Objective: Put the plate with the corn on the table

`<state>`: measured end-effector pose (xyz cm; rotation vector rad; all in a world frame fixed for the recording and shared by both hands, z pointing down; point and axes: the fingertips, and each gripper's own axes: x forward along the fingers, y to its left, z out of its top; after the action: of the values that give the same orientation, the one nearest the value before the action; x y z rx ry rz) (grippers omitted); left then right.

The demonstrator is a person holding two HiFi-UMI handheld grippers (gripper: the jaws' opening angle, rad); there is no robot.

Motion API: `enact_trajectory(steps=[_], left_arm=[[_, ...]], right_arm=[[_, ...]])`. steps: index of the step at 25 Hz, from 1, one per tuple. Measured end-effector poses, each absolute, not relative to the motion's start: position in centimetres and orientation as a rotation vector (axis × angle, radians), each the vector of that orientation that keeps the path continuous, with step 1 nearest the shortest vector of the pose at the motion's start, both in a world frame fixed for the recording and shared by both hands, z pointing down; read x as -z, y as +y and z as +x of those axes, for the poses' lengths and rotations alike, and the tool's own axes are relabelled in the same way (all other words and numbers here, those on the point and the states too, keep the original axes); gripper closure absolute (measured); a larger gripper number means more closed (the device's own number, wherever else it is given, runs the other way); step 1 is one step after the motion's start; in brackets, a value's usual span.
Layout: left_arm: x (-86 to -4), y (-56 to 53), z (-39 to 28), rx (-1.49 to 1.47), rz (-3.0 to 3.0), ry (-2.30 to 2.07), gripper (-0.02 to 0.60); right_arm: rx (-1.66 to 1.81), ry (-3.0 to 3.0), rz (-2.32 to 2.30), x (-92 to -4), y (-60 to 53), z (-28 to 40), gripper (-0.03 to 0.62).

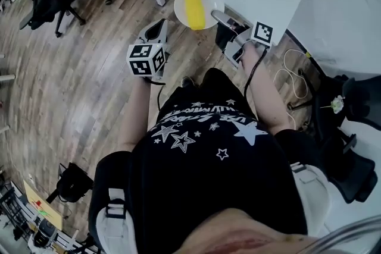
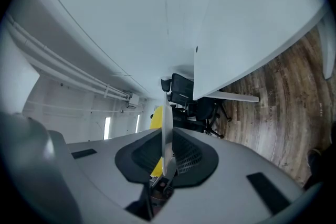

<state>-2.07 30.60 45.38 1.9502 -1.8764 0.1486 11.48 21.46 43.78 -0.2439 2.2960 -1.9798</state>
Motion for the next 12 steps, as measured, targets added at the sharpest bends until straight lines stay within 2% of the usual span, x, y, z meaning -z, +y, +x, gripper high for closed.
enact_trajectory(steps=[12], left_arm=[[-46.1, 23.8, -4.0, -0.212, 1.972, -1.841, 0.575]], right_arm=[[2.002, 2.234, -0.285, -45.3, 13.4, 9.3, 0.553]])
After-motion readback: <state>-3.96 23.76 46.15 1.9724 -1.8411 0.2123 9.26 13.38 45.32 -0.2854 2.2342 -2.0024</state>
